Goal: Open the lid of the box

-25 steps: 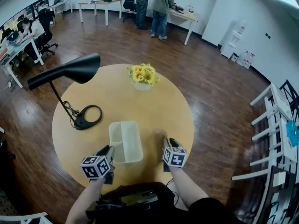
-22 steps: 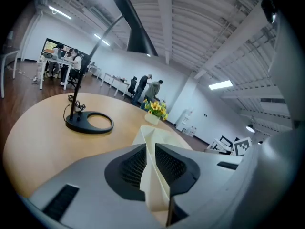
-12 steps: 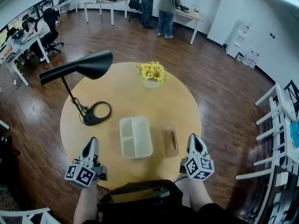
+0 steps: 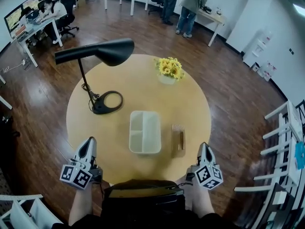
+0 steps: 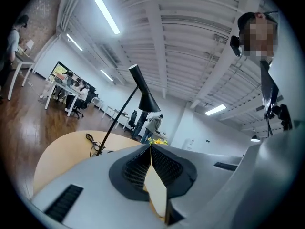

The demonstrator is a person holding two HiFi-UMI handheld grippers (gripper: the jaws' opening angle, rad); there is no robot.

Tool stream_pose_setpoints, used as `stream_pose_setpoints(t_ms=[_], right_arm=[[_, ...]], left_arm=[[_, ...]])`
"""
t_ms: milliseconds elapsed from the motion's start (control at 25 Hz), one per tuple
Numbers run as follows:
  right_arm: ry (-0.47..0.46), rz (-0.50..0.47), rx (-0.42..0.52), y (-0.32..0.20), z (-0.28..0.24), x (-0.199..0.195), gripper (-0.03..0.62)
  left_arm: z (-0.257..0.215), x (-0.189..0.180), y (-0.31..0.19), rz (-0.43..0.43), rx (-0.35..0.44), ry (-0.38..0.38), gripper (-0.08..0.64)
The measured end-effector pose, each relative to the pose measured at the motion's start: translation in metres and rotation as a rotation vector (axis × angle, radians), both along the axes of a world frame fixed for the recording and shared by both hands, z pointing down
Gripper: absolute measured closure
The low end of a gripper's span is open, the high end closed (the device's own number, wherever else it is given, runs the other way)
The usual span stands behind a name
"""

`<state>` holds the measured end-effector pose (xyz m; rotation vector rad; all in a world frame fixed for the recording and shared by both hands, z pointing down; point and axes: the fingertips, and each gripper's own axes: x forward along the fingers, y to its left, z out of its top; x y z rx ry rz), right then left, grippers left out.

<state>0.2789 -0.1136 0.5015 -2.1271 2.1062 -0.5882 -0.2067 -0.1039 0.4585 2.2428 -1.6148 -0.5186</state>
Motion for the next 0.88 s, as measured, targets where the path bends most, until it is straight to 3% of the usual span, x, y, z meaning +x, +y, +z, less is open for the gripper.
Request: stream_pose_setpoints(t_ms=[320,880], right_arm=[[0.059,-0.082,0.017,-0.008,-0.009,-0.028,0.592],[0.064,-0.085,0.008,-0.007,-0.004,-0.026,0.592]], left_arm=[[-0.012,0.006,0.003,0.002,0.035,-0.015,0.560],[-0.002,-0.003,0.004,-0.015,0.014,-0.028,0.560]])
